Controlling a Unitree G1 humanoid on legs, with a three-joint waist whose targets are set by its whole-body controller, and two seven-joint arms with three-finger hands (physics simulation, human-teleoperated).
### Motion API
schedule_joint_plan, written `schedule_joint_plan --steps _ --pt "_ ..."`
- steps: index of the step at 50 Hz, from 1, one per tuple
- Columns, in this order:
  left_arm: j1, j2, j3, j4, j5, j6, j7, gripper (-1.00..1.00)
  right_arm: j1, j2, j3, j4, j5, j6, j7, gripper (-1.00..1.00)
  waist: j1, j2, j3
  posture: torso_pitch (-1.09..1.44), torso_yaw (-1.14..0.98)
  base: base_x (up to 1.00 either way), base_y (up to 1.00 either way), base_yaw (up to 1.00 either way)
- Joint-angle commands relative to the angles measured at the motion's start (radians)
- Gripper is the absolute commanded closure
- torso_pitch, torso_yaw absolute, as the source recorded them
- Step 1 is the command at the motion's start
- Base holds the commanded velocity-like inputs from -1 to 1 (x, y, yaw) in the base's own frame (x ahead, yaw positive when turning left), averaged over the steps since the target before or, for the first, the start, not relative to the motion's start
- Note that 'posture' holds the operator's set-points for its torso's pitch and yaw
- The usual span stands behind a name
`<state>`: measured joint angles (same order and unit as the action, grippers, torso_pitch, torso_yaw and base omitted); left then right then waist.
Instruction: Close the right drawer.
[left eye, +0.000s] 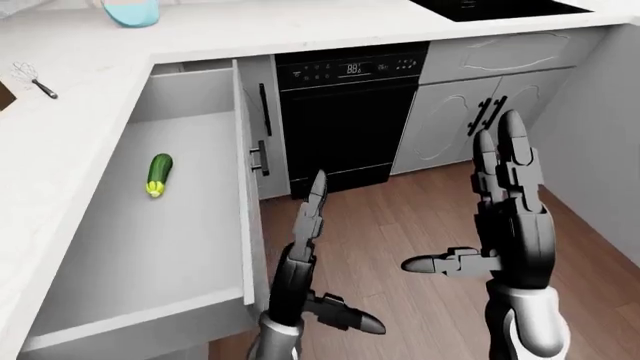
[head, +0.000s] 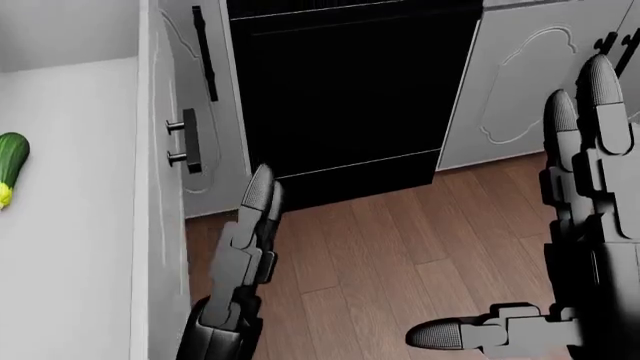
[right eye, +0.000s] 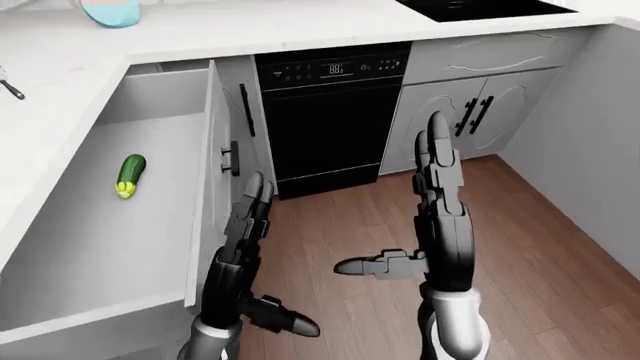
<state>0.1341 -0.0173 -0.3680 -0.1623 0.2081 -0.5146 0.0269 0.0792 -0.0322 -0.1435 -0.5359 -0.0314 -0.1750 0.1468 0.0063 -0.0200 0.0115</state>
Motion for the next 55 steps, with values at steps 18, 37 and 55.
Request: schedule_joint_plan --steps 18,37,55 --pt "-0.048 -0.070 0.040 0.194 -0.115 0.007 0.044 -1.00 -0.008 -0.003 0.001 -0.014 0.004 -0.046 0.000 -1.00 -0.003 -0.007 0.001 0.00 0.00 0.00 0.00 0.00" --pt "-0.162 -0.114 0.164 0.366 -0.157 0.167 0.210 -1.00 -0.007 -0.002 0.009 0.000 0.001 -0.061 -0.001 -1.00 -0.007 -0.006 -0.007 0.00 0.00 0.00 0.00 0.00" --pt "-0.195 -0.123 0.219 0.418 -0.214 0.232 0.287 -1.00 -0.008 -0.003 0.008 0.005 0.002 -0.062 0.000 -1.00 -0.011 -0.005 -0.016 0.00 0.00 0.00 0.00 0.00"
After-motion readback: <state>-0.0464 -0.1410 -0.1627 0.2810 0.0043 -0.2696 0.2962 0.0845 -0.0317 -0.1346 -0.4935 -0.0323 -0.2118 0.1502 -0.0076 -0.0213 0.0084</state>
